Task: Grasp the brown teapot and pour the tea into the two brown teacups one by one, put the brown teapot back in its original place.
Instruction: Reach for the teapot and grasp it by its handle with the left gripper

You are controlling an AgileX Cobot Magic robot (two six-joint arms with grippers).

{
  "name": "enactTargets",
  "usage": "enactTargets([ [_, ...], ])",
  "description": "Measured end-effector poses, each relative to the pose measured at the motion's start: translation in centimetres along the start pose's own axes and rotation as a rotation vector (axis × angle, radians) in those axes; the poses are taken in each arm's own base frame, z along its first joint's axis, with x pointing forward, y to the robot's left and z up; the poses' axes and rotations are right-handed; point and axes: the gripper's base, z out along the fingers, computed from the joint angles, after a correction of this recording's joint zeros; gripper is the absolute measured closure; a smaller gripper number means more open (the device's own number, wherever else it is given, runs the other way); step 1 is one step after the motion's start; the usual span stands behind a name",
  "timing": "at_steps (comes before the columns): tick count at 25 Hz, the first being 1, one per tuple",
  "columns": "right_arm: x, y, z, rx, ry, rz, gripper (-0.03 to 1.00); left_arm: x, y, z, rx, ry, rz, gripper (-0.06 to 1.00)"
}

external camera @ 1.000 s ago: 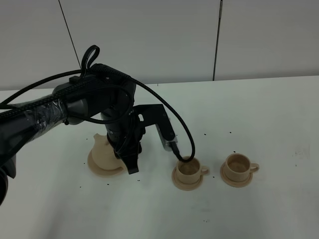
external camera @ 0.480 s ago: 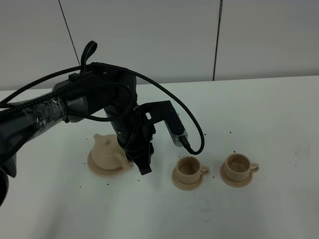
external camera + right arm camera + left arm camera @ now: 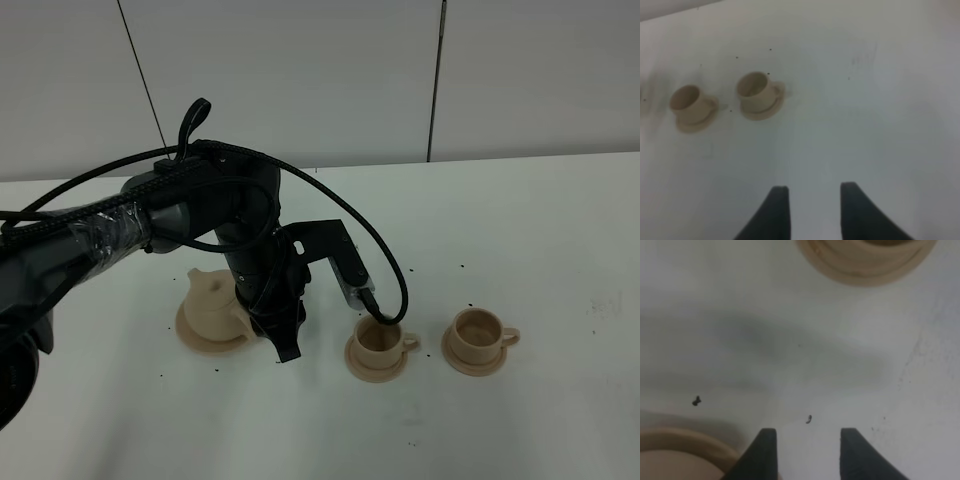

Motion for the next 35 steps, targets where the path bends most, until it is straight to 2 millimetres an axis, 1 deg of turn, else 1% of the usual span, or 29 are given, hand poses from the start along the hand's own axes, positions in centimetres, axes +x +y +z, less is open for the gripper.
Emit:
enactTargets([
  [3,0.0,0.0,0.0,0.000,0.000,0.000,0.72,0.1,0.0,0.0,0.004,0.007,0.000,0.57],
  [10,0.0,0.0,0.0,0.000,0.000,0.000,0.72,1.1,0.4,0.0,0.029,0.043,-0.034,0.57],
  [23,0.0,0.0,0.0,0.000,0.000,0.000,0.72,1.9,0.6,0.0,0.057,0.078,-0.056,0.57],
  [35,0.0,0.0,0.0,0.000,0.000,0.000,0.72,2.9,0.9,-0.1,0.071,0.132,-0.080,0.64],
])
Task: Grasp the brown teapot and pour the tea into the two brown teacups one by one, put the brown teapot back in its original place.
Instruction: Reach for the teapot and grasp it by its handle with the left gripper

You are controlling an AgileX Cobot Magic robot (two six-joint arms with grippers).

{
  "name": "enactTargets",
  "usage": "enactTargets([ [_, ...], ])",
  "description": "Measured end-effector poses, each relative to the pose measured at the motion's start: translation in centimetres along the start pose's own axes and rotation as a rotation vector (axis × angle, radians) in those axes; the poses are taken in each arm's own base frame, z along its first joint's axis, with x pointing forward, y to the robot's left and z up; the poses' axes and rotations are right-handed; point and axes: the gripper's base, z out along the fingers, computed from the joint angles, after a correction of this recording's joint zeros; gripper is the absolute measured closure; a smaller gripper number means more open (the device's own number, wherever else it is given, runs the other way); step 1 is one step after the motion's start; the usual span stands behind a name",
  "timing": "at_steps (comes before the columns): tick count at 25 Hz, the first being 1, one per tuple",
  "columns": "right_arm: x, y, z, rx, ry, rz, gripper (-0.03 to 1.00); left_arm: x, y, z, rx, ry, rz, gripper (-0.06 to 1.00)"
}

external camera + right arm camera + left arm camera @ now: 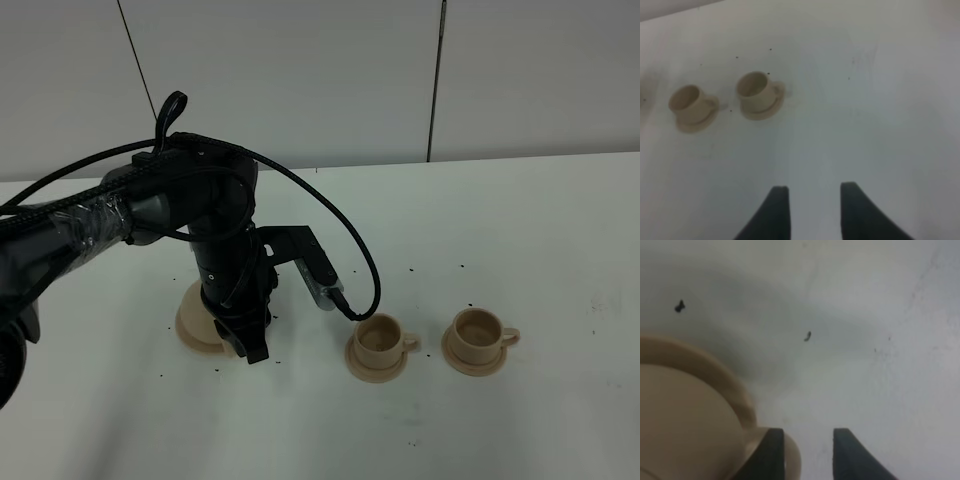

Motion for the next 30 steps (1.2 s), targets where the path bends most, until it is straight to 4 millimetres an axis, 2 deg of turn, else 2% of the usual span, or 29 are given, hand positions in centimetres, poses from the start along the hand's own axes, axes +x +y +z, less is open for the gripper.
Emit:
enactTargets([
  [30,0.0,0.0,0.0,0.000,0.000,0.000,0.72,1.4,0.5,0.0,0.010,0.087,-0.058,0.65],
])
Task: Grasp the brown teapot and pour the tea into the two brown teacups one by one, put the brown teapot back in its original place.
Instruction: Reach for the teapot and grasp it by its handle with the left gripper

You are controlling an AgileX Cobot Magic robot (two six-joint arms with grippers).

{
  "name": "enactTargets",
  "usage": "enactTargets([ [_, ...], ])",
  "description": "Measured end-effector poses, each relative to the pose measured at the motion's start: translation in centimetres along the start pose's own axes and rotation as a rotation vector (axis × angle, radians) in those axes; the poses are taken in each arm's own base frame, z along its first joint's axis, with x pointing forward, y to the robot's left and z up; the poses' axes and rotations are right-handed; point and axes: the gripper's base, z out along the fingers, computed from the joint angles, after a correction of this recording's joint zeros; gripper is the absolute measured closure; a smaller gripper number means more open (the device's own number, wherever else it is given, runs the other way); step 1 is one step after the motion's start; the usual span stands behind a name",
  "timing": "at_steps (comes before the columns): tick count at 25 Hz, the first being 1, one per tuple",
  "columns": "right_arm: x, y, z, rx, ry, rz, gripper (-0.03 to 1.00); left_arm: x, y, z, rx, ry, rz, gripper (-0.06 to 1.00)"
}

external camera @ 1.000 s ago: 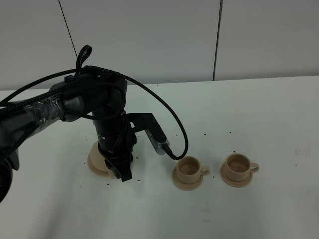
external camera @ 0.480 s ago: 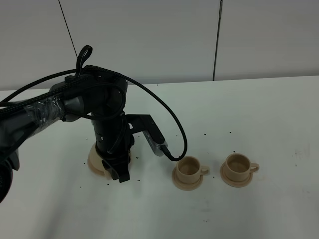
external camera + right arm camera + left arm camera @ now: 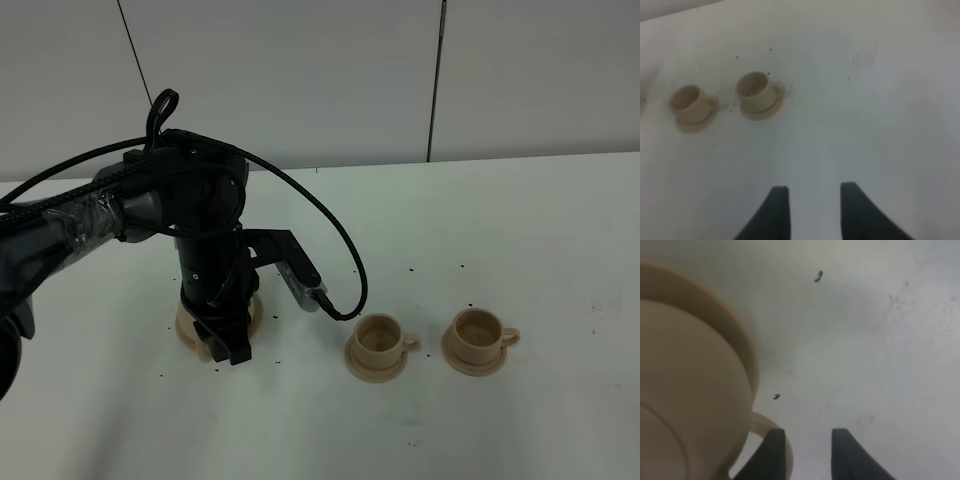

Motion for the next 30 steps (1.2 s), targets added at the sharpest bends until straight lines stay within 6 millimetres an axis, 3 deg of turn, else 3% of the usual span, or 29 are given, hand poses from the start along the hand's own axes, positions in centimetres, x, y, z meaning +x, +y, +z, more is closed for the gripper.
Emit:
enactTargets([
  [19,0.0,0.0,0.0,0.000,0.000,0.000,0.72,1.3,1.4,0.2,-0.025,0.026,-0.052,0.65],
  [30,0.0,0.0,0.0,0.000,0.000,0.000,0.72,1.0,1.0,0.0,0.025,-0.020,-0.074,0.65],
])
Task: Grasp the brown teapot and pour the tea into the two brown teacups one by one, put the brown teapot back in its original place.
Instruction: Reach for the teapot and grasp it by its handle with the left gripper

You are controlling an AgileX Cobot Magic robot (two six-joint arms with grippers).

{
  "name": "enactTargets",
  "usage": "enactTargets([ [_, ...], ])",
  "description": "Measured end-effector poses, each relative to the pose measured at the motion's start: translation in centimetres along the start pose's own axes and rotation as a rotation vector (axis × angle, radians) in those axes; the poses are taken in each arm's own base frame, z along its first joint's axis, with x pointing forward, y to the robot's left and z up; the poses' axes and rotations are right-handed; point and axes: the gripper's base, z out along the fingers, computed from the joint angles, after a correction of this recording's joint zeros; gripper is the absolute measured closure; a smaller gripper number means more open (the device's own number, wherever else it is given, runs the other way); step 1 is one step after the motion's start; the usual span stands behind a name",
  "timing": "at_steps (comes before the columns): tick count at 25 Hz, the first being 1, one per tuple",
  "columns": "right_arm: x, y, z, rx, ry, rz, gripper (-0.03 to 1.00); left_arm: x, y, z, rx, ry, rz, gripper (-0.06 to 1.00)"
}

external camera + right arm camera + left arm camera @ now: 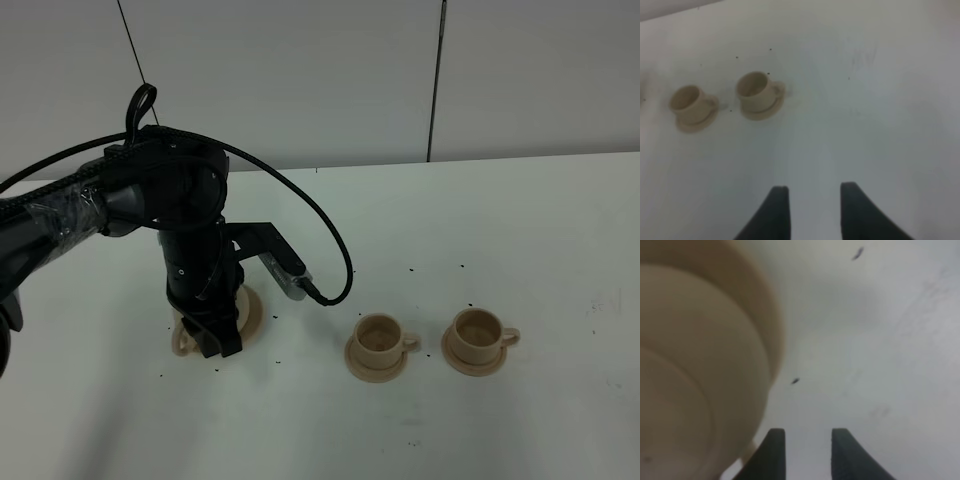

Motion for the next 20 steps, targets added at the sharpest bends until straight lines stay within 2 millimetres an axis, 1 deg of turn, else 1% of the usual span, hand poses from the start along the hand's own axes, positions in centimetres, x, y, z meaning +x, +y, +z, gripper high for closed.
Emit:
enactTargets([
  [4,0.0,0.0,0.0,0.000,0.000,0.000,0.72,0.3,-0.4,-1.8,-0.003,-0.053,-0.053,0.65],
  [6,0.0,0.0,0.0,0.000,0.000,0.000,0.72,0.7,-0.6,-3.1,-0.017,-0.082,-0.120,0.65],
  [11,0.0,0.0,0.0,0.000,0.000,0.000,0.72,1.5,-1.0,-5.5,-0.041,-0.137,-0.297,0.65],
  [14,0.0,0.0,0.0,0.000,0.000,0.000,0.72,1.7,-1.1,-6.0,-0.046,-0.151,-0.389,0.65],
  [20,0.0,0.0,0.0,0.000,0.000,0.000,0.72,1.8,-1.1,-6.0,-0.038,-0.154,-0.531,0.65],
])
